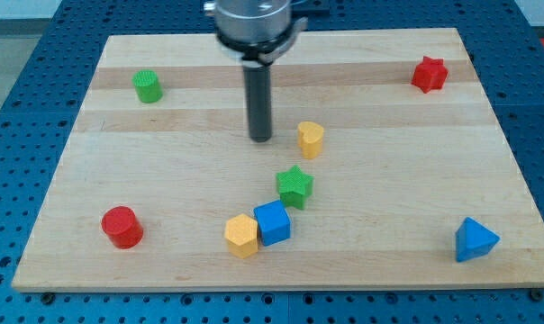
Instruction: Move the arm away from the yellow heart
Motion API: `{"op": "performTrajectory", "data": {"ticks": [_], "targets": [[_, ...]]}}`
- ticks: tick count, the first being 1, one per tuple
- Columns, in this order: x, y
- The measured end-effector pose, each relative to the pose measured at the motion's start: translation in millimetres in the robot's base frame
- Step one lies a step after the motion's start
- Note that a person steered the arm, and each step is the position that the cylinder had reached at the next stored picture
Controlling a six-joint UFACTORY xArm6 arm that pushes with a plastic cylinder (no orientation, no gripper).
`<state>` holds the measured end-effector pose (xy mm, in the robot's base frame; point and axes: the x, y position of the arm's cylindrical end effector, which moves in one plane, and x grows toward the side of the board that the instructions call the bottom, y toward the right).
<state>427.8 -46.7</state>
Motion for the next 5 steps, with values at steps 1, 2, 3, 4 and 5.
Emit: {"op": "performTrajectory", "data": {"ticks": [1,2,3,4,5], "targets": [[16,-3],[19,7],[18,29],[18,59],[18,86]]}}
